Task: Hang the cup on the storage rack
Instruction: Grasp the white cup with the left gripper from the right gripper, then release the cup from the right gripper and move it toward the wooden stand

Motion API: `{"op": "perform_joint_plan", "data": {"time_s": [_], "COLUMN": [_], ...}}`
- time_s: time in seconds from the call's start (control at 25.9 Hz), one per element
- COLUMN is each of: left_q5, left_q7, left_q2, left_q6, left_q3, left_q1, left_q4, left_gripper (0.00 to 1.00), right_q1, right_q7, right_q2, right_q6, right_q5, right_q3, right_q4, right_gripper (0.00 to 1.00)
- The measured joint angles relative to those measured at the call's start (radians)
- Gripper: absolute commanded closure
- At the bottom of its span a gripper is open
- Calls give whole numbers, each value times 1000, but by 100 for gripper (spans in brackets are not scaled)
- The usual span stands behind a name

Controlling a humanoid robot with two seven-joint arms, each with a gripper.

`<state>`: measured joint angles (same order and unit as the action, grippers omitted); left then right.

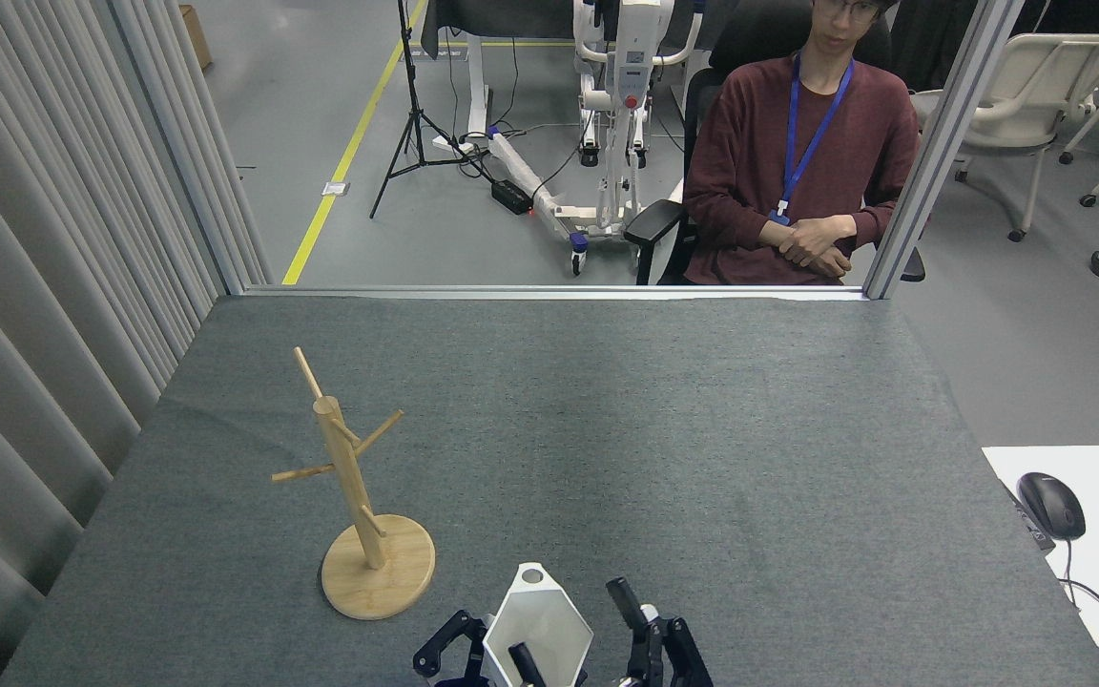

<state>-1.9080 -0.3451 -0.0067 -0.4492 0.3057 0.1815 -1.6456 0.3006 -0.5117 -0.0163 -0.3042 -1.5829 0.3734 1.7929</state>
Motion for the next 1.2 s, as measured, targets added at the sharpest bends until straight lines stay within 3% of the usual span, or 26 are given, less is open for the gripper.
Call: {"op": "perform_joint_plan", "data": {"time_s": [0.12, 0.19, 0.27, 0.35, 0.42, 0.54, 0.62, 0.97, 1.2], "left_q5": [-1, -1, -1, 1, 6, 17, 22, 19, -151], "left_q7": [0, 0, 0, 0, -2, -8, -12, -34, -6], "left_q2": [1, 1, 1, 1, 1, 2, 0, 4, -3], "left_q6": [0, 0, 0, 0, 0, -1, -1, 87, 137], "left_q3": [-5, -13, -28, -55, -94, -156, -205, -496, -615], "left_q1": [2, 4, 8, 11, 22, 44, 53, 27, -89], "left_q4": [-3, -7, -14, -27, -46, -69, -79, -84, -59], "left_gripper": [48, 48, 47, 47, 47, 47, 47, 47, 47], "right_q1": [-40, -83, -131, -159, -156, -100, -72, -8, 0], "right_q7": [-20, 71, 189, 261, 292, 301, 279, 251, 250], "right_q2": [25, 44, 48, 8, -87, -217, -256, -261, -258], "right_q6": [93, 224, 359, 425, 429, 349, 300, 241, 239], "right_q5": [139, 217, 257, 243, 200, 157, 146, 135, 135], "right_q3": [-67, -145, -217, -267, -292, -307, -311, -314, -313], "right_q4": [-3, -30, -86, -145, -186, -223, -237, -235, -230], "right_gripper": [1, 1, 1, 1, 1, 1, 1, 1, 1]}}
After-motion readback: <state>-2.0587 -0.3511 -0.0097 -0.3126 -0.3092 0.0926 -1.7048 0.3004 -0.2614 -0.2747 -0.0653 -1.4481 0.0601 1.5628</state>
